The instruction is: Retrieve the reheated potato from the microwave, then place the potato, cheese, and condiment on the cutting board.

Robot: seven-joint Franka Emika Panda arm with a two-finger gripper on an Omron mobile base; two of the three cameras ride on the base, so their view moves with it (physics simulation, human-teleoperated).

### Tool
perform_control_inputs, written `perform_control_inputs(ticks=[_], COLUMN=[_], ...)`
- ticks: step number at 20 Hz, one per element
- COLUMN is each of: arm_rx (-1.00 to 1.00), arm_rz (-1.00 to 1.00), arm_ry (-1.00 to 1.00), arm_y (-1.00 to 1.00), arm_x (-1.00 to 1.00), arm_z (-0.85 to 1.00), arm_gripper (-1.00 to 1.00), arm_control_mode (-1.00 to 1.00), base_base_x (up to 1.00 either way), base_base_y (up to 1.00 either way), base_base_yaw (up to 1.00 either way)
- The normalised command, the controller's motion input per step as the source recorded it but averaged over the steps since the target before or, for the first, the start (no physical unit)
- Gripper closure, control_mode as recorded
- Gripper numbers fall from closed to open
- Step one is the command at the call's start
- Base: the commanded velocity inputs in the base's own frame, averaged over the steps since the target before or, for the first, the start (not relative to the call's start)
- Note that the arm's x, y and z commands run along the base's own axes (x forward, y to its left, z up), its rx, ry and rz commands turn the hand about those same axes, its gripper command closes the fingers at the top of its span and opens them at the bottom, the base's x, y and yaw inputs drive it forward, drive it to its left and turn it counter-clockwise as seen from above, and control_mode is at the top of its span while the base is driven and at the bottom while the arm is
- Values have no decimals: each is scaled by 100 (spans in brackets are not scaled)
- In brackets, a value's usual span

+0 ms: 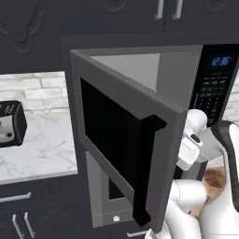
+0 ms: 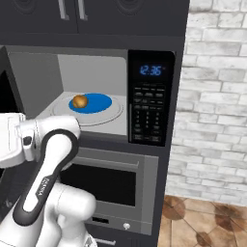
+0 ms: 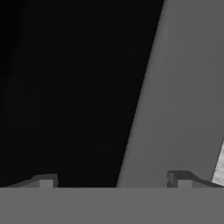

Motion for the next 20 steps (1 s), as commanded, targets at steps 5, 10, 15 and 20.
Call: perform_control_inputs(ticks=[5, 10, 15, 20], arm_rx=[0, 0, 0, 0], arm_rz=[7, 5, 0, 0], arm_ry=[4, 6, 1, 0], arm_y=[73, 69, 54, 14], arm_x=[-38, -25, 3, 19], arm_z=[-17, -18, -10, 0], arm_gripper=[-100, -100, -100, -100], arm_control_mode=[-100, -100, -100, -100], base_base_x=[0, 0, 0, 0], base_base_y=[0, 0, 0, 0], base_base_yaw=[0, 0, 0, 0])
